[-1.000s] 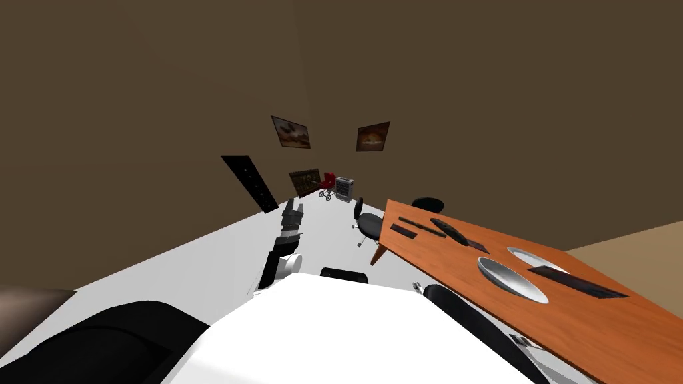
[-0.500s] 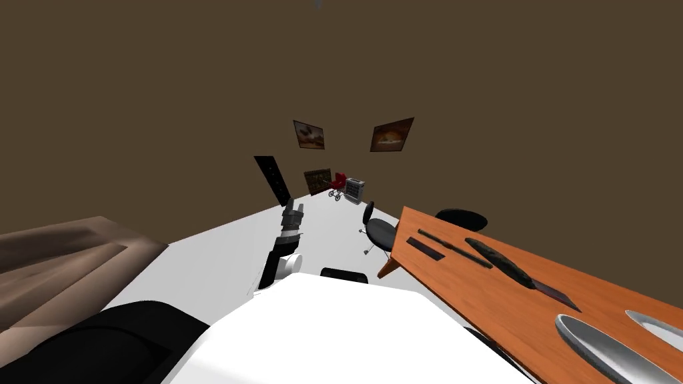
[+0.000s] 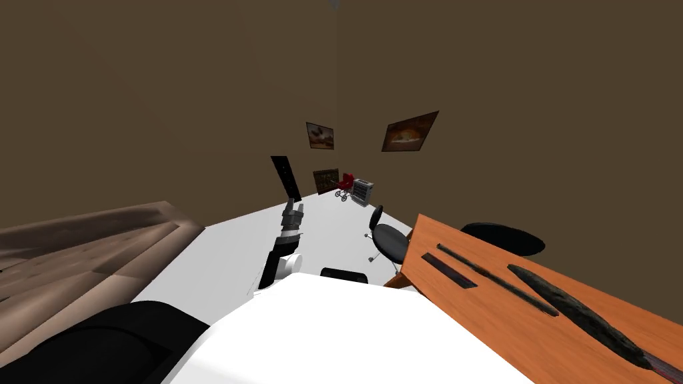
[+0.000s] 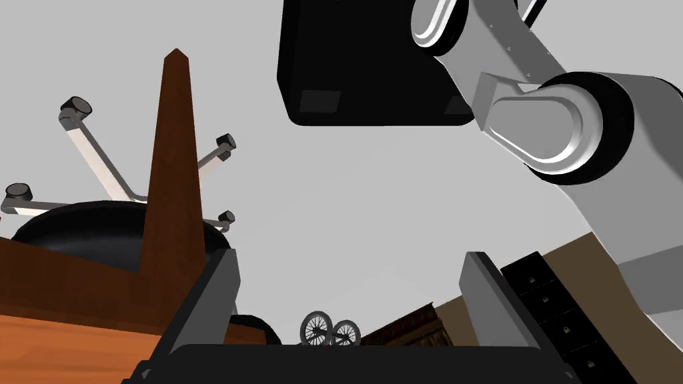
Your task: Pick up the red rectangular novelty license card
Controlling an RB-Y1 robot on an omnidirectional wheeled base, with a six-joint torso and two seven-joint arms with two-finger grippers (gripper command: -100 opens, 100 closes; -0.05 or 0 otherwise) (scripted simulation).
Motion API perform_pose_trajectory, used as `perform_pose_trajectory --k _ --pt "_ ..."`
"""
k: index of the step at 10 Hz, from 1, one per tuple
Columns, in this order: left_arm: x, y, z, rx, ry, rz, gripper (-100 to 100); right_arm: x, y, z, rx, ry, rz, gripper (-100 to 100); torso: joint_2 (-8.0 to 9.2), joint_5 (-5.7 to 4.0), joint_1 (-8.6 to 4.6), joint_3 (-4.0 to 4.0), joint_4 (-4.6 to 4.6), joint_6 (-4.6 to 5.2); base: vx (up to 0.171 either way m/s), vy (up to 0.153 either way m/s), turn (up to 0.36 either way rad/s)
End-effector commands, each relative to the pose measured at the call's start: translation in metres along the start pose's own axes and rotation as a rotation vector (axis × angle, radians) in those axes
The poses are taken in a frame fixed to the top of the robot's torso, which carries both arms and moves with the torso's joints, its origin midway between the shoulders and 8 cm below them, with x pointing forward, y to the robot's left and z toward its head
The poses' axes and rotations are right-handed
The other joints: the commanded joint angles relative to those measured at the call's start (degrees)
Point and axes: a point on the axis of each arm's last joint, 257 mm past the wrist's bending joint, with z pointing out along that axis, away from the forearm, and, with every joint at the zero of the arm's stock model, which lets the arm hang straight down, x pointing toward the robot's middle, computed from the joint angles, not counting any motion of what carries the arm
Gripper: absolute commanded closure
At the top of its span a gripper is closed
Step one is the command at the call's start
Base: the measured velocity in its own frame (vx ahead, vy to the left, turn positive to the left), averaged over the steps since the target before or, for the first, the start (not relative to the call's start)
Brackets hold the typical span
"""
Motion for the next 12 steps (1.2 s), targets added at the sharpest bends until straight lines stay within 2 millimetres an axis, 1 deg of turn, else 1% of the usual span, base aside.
perform_pose_trajectory --k 1,2,3,4,5,6,7,8,10,11,12 --pt "0.000 0.000 0.000 0.000 0.000 0.000 0 0.016 -0.010 -0.008 0.023 0.039 -0.017 -100 0.00 0.00 0.00 0.00 0.00 0.00 0.078 -0.028 0.158" --pt "0.000 0.000 0.000 0.000 0.000 0.000 0 0.032 -0.031 -0.024 0.057 0.102 -0.057 -100 0.04 -0.02 0.02 0.01 0.00 0.08 0.086 -0.035 0.281" --pt "0.000 0.000 0.000 0.000 0.000 0.000 0 0.032 -0.031 -0.024 0.057 0.102 -0.057 -100 0.00 -0.01 -0.02 0.00 0.00 0.01 0.082 -0.044 0.164" --pt "0.000 0.000 0.000 0.000 0.000 0.000 0 0.045 -0.051 -0.040 0.088 0.159 -0.094 -100 0.02 -0.02 -0.02 0.00 0.00 0.09 0.103 -0.040 0.252" --pt "0.000 0.000 0.000 0.000 0.000 0.000 0 0.045 -0.051 -0.040 0.088 0.159 -0.094 -100 -0.06 -0.01 -0.03 -0.04 -0.01 0.02 0.086 -0.040 0.171" --pt "0.000 0.000 0.000 0.000 0.000 0.000 0 0.052 -0.067 -0.054 0.111 0.204 -0.131 -100 -0.01 -0.02 0.01 -0.02 -0.01 0.09 0.089 -0.058 0.256" --pt "0.000 0.000 0.000 0.000 0.000 0.000 0 0.054 -0.069 -0.055 0.115 0.208 -0.129 -100 -0.03 -0.02 -0.06 -0.02 -0.01 0.03 0.083 -0.054 0.140" --pt "0.000 0.000 0.000 0.000 0.000 0.000 0 0.060 -0.086 -0.069 0.141 0.251 -0.161 -100 -0.01 -0.04 -0.03 -0.01 -0.01 0.09 0.103 -0.050 0.278" --pt "0.000 0.000 0.000 0.000 0.000 0.000 0 0.067 -0.116 -0.094 0.191 0.319 -0.215 -100 -0.23 -0.06 -0.26 -0.14 -0.05 0.01 0.168 -0.136 0.359" --pt "0.000 0.000 0.000 0.000 0.000 0.001 0 0.067 -0.116 -0.094 0.191 0.319 -0.215 -100 -0.42 -0.11 -0.40 -0.24 -0.09 0.01 0.124 -0.109 0.098" --pt "0.000 0.000 0.000 0.000 0.000 0.001 0 0.063 -0.141 -0.110 0.233 0.355 -0.257 -100 -0.26 -0.07 -0.21 -0.17 -0.08 0.11 0.096 -0.169 0.282"
